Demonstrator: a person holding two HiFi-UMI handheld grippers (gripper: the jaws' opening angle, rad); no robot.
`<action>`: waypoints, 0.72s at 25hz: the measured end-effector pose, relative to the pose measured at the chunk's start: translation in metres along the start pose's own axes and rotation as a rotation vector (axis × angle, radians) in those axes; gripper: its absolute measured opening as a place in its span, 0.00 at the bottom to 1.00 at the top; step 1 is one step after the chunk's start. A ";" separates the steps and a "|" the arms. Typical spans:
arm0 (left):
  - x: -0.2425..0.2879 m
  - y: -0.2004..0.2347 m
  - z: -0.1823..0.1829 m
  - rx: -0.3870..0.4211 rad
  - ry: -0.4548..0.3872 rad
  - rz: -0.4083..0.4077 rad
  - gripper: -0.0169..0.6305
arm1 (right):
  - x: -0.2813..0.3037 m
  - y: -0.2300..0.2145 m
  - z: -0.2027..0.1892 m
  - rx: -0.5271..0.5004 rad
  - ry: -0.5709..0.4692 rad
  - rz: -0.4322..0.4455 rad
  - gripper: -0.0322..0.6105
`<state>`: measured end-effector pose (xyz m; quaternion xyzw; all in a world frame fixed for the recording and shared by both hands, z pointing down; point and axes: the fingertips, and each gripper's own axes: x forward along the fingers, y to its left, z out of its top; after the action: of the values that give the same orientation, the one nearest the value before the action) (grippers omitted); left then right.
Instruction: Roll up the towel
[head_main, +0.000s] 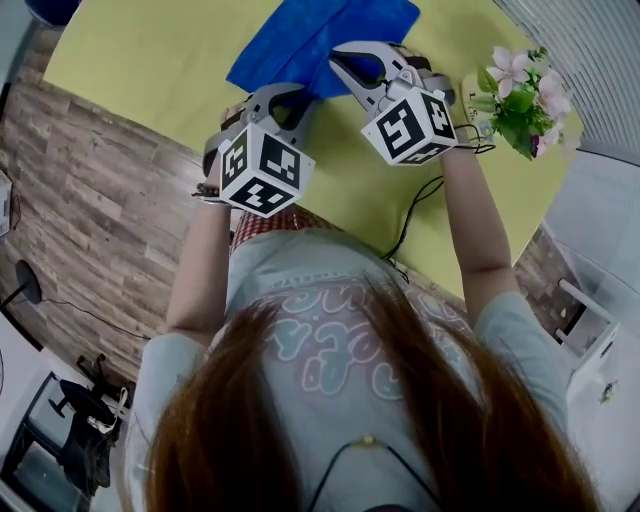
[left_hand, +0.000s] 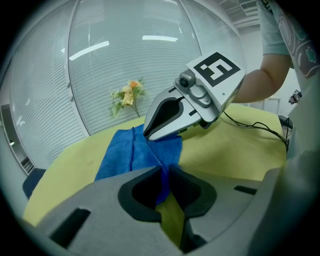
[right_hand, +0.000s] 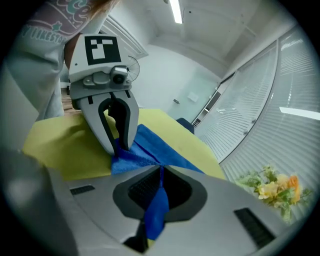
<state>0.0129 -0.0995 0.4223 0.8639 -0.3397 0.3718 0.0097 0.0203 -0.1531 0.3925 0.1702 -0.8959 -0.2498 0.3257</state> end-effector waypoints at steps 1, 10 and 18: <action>0.001 0.001 -0.002 -0.003 0.006 -0.002 0.10 | 0.004 0.000 -0.003 -0.007 0.013 -0.008 0.09; 0.008 0.015 -0.006 -0.198 0.072 -0.017 0.10 | -0.013 -0.030 -0.031 0.149 0.114 -0.160 0.20; 0.010 0.017 -0.008 -0.238 0.073 -0.016 0.10 | -0.026 0.042 -0.030 -0.127 0.109 0.101 0.19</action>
<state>0.0029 -0.1161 0.4301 0.8451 -0.3738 0.3602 0.1274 0.0532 -0.1168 0.4234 0.1171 -0.8666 -0.2800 0.3961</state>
